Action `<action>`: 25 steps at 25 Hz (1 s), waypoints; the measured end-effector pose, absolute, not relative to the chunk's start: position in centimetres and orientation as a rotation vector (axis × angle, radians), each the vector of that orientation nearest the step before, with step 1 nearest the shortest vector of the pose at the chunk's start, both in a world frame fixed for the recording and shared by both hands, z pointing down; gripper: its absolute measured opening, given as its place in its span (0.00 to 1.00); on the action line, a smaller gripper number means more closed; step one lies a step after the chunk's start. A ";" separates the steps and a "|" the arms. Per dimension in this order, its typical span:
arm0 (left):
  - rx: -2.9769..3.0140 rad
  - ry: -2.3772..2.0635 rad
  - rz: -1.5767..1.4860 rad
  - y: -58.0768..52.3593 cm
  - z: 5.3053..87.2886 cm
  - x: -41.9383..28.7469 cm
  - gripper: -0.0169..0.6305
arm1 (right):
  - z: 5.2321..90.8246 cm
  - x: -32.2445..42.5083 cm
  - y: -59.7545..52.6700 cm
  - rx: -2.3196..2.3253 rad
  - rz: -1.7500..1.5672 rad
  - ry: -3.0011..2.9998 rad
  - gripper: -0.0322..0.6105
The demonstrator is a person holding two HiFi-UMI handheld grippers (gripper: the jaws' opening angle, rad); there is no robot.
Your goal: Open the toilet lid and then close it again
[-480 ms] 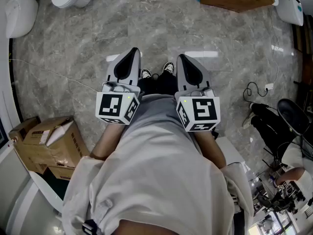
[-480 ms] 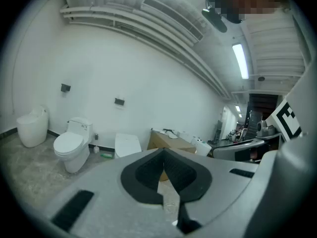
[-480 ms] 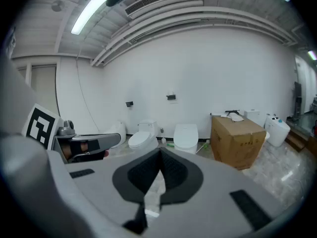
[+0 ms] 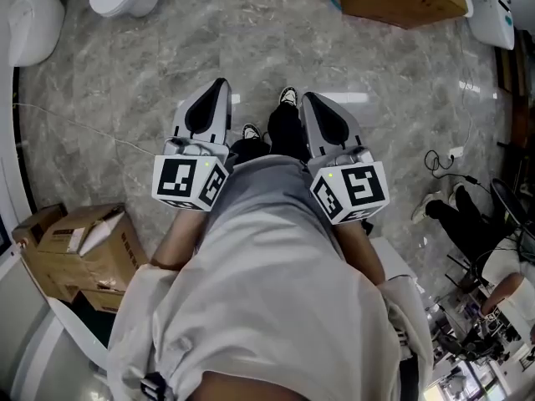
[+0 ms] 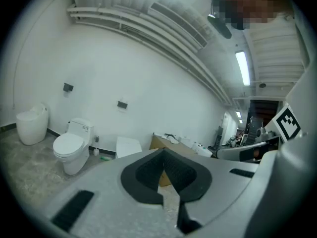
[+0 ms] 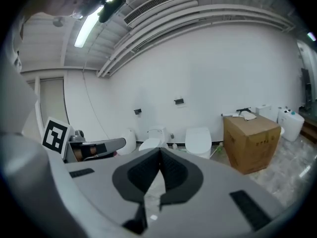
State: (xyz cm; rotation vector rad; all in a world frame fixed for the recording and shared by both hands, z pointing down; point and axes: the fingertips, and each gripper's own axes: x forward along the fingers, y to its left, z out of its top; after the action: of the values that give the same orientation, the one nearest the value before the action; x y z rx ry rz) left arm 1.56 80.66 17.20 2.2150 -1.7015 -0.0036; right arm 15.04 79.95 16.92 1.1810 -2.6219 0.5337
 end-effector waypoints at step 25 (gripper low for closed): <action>2.096 -1.751 0.142 57.2 19.4 4.0 0.04 | 19.3 15.1 55.2 1.043 0.504 -2.625 0.07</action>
State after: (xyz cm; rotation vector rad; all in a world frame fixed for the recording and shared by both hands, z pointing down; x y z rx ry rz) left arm 4.05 57.19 19.40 2.0958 -1.7508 0.1419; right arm 15.06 55.16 19.31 1.0431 -2.6251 0.5044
